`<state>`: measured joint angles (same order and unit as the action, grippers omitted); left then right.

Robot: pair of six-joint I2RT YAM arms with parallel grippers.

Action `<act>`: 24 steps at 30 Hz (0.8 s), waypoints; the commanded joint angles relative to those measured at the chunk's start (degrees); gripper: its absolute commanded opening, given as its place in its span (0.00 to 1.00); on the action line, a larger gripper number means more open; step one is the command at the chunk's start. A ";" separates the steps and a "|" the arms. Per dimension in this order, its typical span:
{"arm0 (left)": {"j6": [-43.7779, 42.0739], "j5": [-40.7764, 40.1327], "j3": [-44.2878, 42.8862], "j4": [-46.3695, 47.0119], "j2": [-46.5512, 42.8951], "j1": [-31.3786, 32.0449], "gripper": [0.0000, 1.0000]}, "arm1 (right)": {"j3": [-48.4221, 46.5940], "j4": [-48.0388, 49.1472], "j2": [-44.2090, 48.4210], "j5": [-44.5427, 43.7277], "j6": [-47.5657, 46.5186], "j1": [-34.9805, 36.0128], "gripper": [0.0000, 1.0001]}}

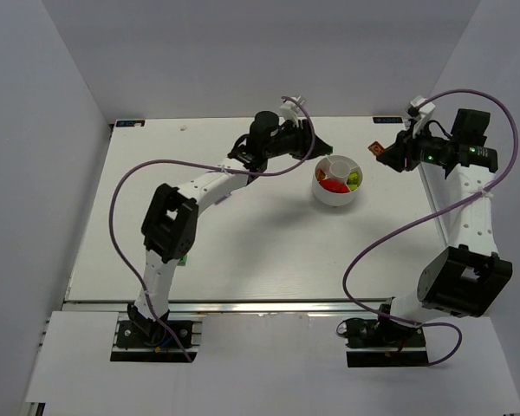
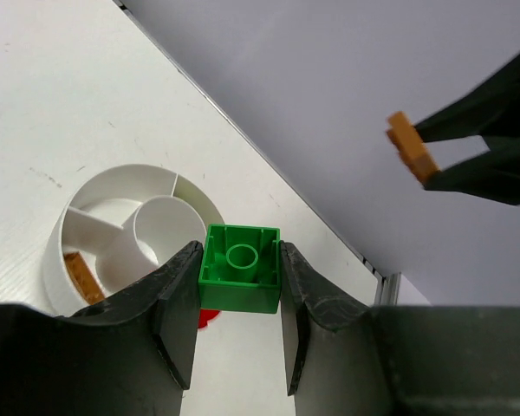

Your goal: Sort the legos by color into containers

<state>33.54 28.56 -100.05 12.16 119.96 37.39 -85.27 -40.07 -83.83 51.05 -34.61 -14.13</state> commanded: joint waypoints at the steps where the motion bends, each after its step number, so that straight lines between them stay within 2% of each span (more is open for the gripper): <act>1: 0.65 0.10 -8.03 -0.73 3.16 1.72 0.00 | 0.55 2.28 0.42 3.35 2.71 -1.60 0.00; 11: 3.02 -6.58 -18.59 3.04 16.17 2.95 0.00 | 4.59 3.25 2.44 5.20 2.53 -2.48 0.00; 15: 2.85 -10.44 -28.16 0.50 21.71 2.95 0.00 | 5.82 3.34 3.06 6.52 2.71 -2.66 0.00; 20: 3.81 -16.59 -29.58 2.60 25.05 2.78 0.00 | 7.66 3.78 4.02 7.49 2.79 -3.18 0.00; 24: 3.90 -17.74 -33.36 1.29 27.87 2.78 0.00 | 9.16 4.13 4.82 8.37 2.97 -3.89 0.00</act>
<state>36.99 13.76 -129.67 12.80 147.94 40.23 -76.99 -37.32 -80.93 56.95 -32.10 -17.28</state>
